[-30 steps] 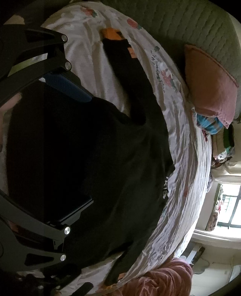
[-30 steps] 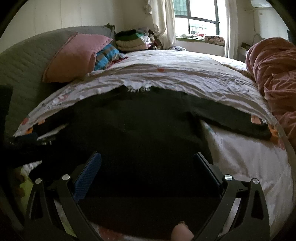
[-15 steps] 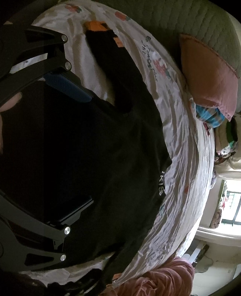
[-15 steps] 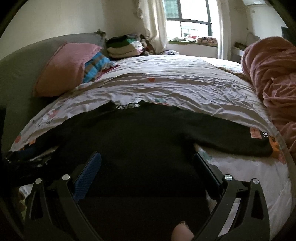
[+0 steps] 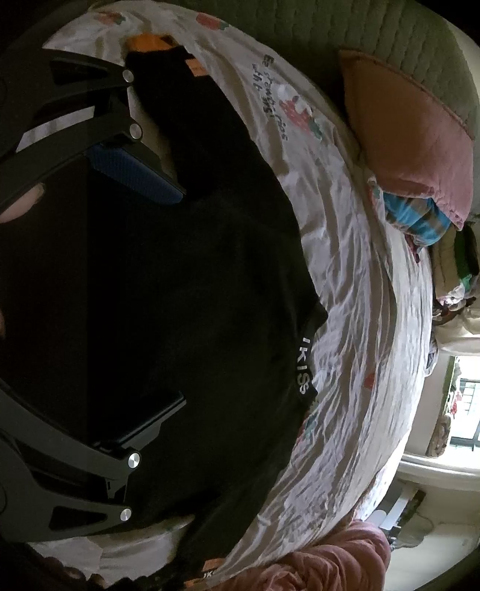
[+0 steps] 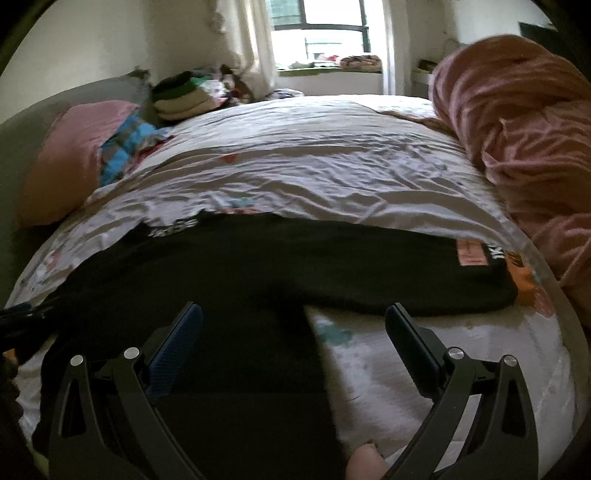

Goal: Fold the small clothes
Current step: 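Move the right gripper toward the orange cuff of the nearest sleeve, then grasp the orange sleeve cuff with the right gripper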

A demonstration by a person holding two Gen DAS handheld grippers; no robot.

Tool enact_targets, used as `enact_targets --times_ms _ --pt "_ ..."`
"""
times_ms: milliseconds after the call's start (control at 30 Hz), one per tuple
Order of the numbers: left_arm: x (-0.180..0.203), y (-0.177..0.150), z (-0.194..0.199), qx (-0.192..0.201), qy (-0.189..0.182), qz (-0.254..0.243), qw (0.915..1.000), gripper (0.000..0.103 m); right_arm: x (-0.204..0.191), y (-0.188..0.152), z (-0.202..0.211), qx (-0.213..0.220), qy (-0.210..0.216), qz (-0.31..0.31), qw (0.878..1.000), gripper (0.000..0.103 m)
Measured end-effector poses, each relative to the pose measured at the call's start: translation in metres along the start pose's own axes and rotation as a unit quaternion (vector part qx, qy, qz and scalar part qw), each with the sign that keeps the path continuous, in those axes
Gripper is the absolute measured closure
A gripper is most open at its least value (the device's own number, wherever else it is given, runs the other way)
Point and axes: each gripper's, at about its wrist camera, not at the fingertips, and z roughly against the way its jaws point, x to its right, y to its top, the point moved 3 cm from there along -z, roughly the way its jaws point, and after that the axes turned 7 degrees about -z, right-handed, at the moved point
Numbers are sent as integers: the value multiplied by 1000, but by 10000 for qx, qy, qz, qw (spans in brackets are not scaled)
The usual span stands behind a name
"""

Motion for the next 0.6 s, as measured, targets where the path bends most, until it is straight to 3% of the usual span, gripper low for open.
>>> enact_targets --times_ms 333,600 --pt "1 33 -25 115 1 106 9999 9 67 18 -25 -66 -518 -881 9947 4" --pt "-2 37 -58 69 162 196 9997 9 134 21 -44 -185 -943 -1640 9818 5"
